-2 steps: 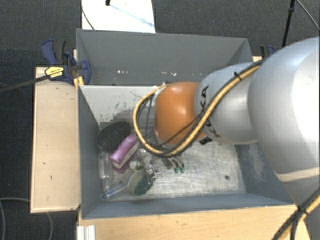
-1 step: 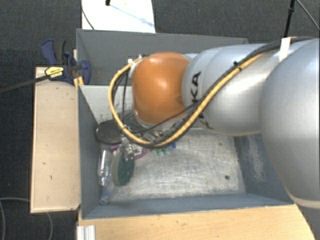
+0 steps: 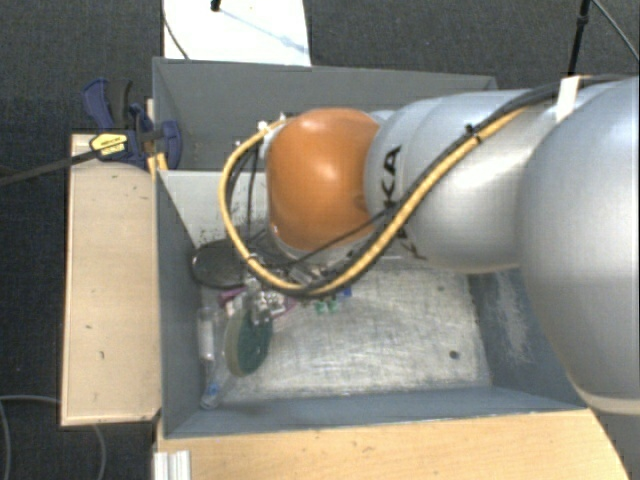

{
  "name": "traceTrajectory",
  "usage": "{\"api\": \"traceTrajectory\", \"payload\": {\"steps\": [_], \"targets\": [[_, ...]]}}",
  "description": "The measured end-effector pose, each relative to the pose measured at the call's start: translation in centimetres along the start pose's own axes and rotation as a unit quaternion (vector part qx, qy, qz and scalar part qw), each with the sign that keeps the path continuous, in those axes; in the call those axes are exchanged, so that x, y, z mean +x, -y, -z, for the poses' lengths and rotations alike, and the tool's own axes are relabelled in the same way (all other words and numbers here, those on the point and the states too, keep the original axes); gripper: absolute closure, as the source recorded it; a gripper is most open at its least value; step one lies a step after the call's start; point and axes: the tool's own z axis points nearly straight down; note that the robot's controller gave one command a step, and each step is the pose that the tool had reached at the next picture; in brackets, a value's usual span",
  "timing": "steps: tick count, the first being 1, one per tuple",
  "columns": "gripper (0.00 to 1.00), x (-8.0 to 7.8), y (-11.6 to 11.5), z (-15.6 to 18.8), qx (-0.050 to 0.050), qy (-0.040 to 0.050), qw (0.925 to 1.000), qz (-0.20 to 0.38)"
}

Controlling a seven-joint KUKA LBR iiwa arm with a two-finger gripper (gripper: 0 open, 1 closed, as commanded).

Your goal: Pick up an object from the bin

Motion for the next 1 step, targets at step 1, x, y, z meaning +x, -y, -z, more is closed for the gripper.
{"api": "traceTrajectory", "payload": {"steps": [1], "targets": [[1.00, -2.93, 0.55, -3.85, -0.006, 0.0072, 0.9993, 0.036]]}}
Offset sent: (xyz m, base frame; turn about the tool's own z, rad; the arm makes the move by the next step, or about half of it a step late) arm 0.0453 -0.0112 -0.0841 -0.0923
